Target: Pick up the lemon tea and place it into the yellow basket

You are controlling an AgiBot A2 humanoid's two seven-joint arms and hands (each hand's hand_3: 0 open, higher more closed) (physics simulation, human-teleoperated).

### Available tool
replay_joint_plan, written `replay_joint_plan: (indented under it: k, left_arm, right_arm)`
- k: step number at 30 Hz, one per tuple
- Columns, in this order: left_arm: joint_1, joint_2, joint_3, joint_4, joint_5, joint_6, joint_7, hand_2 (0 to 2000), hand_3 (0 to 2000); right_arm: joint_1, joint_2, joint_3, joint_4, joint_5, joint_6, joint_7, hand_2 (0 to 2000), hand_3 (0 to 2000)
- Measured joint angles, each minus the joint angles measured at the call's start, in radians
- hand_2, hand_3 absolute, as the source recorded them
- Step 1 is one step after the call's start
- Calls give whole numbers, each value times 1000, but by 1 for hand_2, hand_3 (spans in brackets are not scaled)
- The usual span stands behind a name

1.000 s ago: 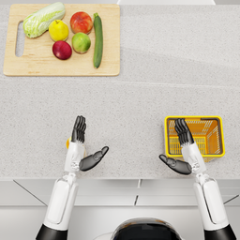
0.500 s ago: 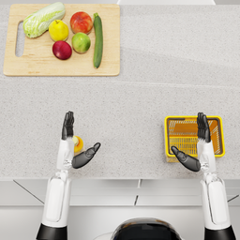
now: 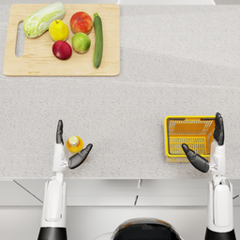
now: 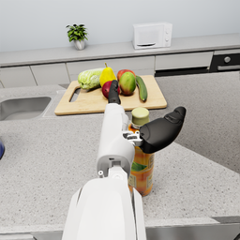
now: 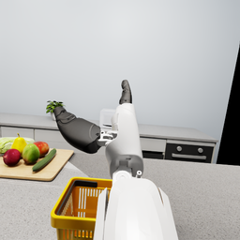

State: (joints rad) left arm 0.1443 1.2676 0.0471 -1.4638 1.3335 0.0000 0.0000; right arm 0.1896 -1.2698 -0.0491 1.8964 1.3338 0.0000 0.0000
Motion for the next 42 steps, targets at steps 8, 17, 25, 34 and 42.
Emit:
replay_joint_plan:
  k: [8,17,25,34,42]
  left_arm:
    - [100,41,39,336,1,-5,-1,0,0]
    - [113,67,20,379,2,-12,1,2000,2000]
    - [125,83,-20,2,2,-72,5,2000,2000]
    - [264,181,195,-235,1,-67,-1,2000,2000]
    - [318,248,419,-225,6,-90,5,2000,2000]
  right_arm:
    - [-36,-10,45,-28,1,0,0,0,0]
    - [-52,-24,80,-40,1,0,0,0,0]
    - [-15,-60,254,-93,1,0,0,0,0]
    - [105,-176,423,-199,89,0,0,0,0]
    - [164,-221,454,-259,198,-4,-2,0,0]
